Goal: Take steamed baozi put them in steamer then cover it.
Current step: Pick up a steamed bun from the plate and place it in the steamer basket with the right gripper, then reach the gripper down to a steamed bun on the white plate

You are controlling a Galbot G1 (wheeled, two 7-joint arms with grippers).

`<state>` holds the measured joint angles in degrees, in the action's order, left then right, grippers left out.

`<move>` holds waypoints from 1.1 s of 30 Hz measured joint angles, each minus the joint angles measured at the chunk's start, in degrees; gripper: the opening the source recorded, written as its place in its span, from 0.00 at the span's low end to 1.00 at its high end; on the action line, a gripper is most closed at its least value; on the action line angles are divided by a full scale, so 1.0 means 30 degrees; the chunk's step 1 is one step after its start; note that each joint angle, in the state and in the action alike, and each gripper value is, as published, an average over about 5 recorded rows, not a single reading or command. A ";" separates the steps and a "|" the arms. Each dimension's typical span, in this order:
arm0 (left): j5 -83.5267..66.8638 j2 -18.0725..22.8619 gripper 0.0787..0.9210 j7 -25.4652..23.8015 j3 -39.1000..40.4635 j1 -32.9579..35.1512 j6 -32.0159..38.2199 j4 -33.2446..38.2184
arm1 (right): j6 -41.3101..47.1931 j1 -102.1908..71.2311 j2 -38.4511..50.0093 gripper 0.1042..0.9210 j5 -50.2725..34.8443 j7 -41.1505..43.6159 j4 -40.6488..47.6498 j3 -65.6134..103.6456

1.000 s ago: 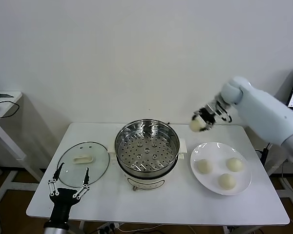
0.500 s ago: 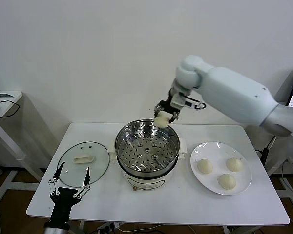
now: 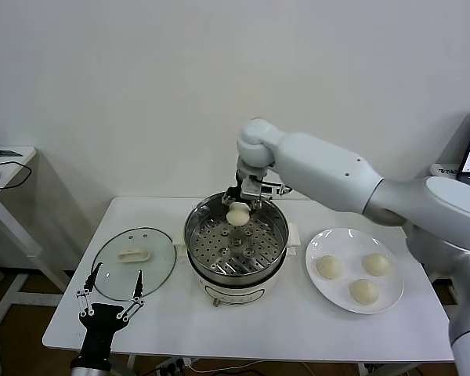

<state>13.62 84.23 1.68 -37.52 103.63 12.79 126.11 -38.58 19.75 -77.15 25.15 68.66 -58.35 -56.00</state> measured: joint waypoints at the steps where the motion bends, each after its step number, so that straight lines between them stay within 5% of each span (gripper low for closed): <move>1: -0.0002 -0.0014 0.88 0.0011 -0.0006 0.0008 0.0012 -0.0015 | -0.0029 -0.0107 -0.0128 0.70 0.0154 -0.0027 0.0160 0.0045; 8: -0.0032 -0.0049 0.88 0.0076 -0.0045 0.0015 0.0111 -0.0109 | -0.0187 -0.0655 -0.0835 0.71 0.1064 -0.0113 0.1064 0.0331; 18: -0.0171 -0.0129 0.88 0.0136 -0.0099 0.0104 0.0074 -0.0011 | 0.0025 -0.0314 -0.0236 0.88 0.0232 0.0427 0.0485 0.0613; 33: -0.0359 -0.0216 0.88 0.0115 0.0078 0.0049 -0.0237 0.0272 | 0.8256 0.3305 0.5953 0.88 -0.9396 0.1711 -0.0797 -0.1359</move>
<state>12.54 83.58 2.03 -37.28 103.78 12.08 126.93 -13.81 29.67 -59.30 -3.03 73.80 -60.74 -60.08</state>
